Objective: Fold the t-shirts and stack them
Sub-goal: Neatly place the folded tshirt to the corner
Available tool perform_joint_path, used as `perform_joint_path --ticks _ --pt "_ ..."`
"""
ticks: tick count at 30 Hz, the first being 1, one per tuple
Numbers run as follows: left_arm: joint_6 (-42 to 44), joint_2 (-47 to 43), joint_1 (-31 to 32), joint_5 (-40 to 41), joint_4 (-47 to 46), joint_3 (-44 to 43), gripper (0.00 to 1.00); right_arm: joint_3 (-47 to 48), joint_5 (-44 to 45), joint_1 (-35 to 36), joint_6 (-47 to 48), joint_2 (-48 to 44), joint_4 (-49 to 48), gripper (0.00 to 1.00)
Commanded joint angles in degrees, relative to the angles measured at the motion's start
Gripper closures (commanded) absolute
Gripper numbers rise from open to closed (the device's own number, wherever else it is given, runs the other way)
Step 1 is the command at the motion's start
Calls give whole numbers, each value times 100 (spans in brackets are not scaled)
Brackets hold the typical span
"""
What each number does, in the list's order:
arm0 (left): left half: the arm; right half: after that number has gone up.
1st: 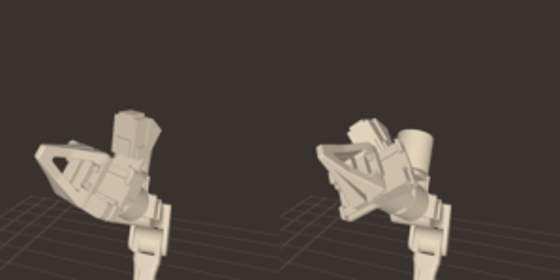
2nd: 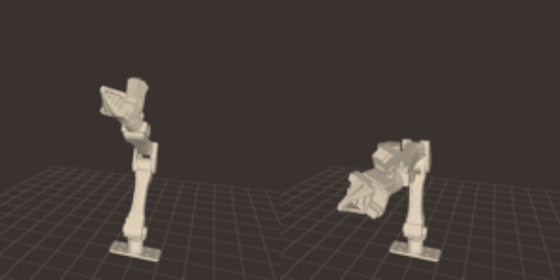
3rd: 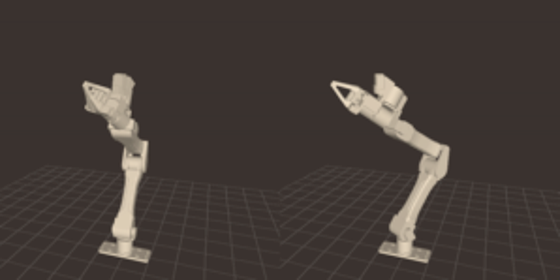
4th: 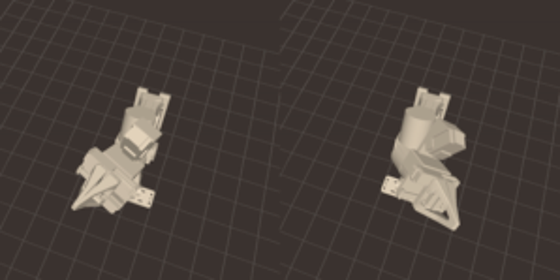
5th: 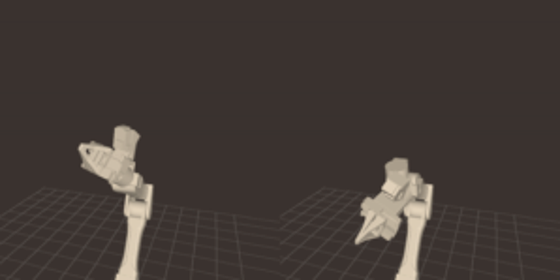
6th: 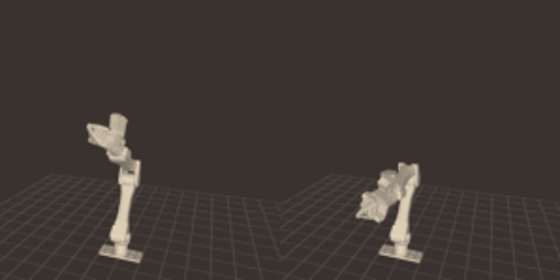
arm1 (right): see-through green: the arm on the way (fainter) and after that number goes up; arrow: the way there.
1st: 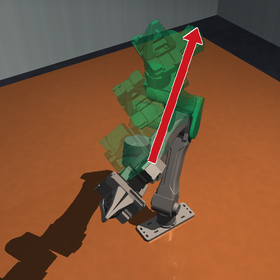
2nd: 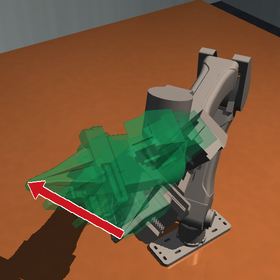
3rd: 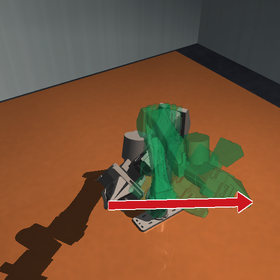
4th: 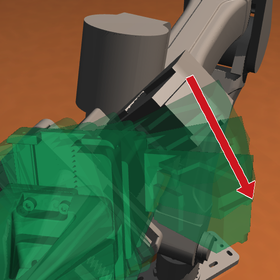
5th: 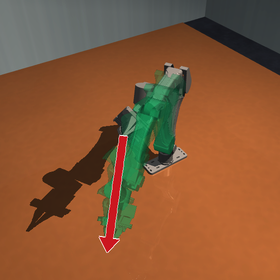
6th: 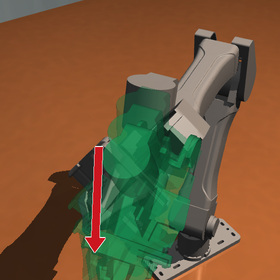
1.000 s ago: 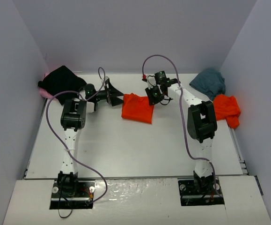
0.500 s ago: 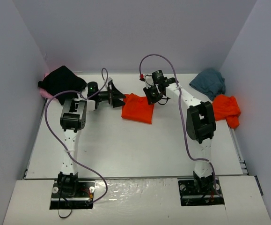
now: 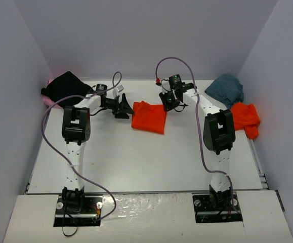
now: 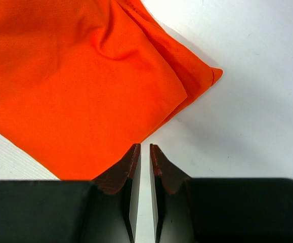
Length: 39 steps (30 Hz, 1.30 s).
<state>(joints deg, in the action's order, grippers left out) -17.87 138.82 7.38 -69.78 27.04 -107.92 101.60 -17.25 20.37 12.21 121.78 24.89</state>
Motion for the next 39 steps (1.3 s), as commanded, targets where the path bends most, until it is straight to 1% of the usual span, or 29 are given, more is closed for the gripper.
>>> perform_joint_path --ticks 1,5,13,18,21,27,33,35,39 --pt "863 -546 -43 626 950 -171 26 132 -12 0 62 -244 -20 89" --pt "980 -477 -36 665 1098 -198 26 86 40 -7 80 -316 -21 89" --pt "1276 15 277 725 1706 -862 26 185 -96 -6 -16 -312 25 88" --pt "1247 136 510 544 1647 -934 26 249 -95 28 -34 -207 45 88" --pt "1094 232 519 275 1576 -994 24 272 -85 72 -25 -163 68 88" --pt "1036 250 528 221 1481 -1021 23 272 2 150 9 -147 69 88" --pt "1023 233 570 379 1485 -986 23 227 14 232 56 -103 70 89" --pt "998 226 567 484 1497 -987 23 176 59 239 71 -85 70 92" --pt "970 285 598 518 1510 -1042 24 224 449 187 -12 -14 81 93"
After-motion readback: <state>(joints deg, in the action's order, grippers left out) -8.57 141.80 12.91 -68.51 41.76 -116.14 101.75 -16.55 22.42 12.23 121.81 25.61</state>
